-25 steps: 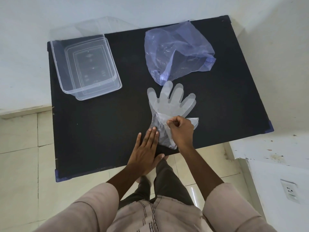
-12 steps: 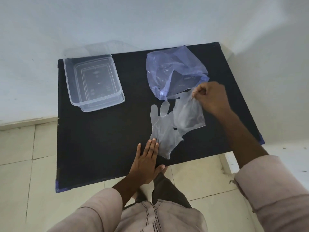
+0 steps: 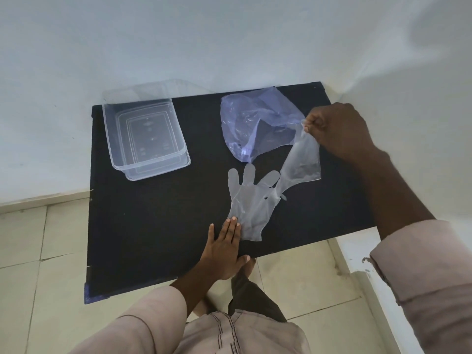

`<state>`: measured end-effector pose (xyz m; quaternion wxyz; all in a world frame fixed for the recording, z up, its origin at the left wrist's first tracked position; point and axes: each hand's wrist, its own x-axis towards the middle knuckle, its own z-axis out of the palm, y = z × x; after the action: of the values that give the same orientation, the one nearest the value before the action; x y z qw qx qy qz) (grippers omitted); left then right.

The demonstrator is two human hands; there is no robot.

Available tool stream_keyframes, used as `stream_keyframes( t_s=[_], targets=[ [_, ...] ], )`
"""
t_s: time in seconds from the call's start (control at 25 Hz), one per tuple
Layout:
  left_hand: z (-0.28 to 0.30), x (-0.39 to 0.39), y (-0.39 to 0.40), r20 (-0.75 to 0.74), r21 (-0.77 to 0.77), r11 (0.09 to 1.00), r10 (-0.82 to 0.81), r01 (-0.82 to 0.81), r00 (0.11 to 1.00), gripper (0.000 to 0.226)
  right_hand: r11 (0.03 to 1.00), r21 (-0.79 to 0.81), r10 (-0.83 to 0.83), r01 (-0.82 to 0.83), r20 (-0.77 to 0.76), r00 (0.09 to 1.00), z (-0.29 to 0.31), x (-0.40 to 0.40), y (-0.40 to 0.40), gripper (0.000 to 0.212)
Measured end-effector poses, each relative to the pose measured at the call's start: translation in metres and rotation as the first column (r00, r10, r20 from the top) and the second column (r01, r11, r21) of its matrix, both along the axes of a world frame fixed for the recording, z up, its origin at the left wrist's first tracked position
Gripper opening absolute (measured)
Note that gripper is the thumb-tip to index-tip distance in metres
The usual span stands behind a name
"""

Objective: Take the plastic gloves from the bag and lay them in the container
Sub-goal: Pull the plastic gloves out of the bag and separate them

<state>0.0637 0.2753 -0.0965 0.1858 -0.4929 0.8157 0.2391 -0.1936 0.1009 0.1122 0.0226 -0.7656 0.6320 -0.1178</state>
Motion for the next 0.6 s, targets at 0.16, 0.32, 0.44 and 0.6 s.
stream_keyframes(
  t_s=[0.16, 0.32, 0.44, 0.6],
  targets=[
    [0.009, -0.001, -0.010, -0.001, 0.078, 0.997, -0.008, 0.008, 1.000, 0.087, 0.996, -0.033, 0.084, -0.087, -0.082, 0.993, 0.019, 0.005, 0.004, 0.024],
    [0.021, 0.003, -0.025, -0.041, 0.190, 0.982, -0.008, 0.015, 0.999, 0.086, 0.989, -0.024, 0.140, -0.144, -0.118, 0.983, 0.034, 0.015, 0.014, 0.017],
    [0.029, 0.009, -0.033, -0.041, 0.257, 0.966, -0.019, 0.029, 0.999, 0.086, 0.991, -0.009, 0.131, -0.134, -0.144, 0.981, 0.048, 0.017, 0.018, 0.018],
    [0.031, 0.012, -0.030, -0.040, 0.228, 0.971, -0.059, 0.066, 0.997, 0.087, 0.989, -0.053, 0.126, -0.139, -0.192, 0.973, 0.071, 0.015, 0.021, 0.015]
  ],
)
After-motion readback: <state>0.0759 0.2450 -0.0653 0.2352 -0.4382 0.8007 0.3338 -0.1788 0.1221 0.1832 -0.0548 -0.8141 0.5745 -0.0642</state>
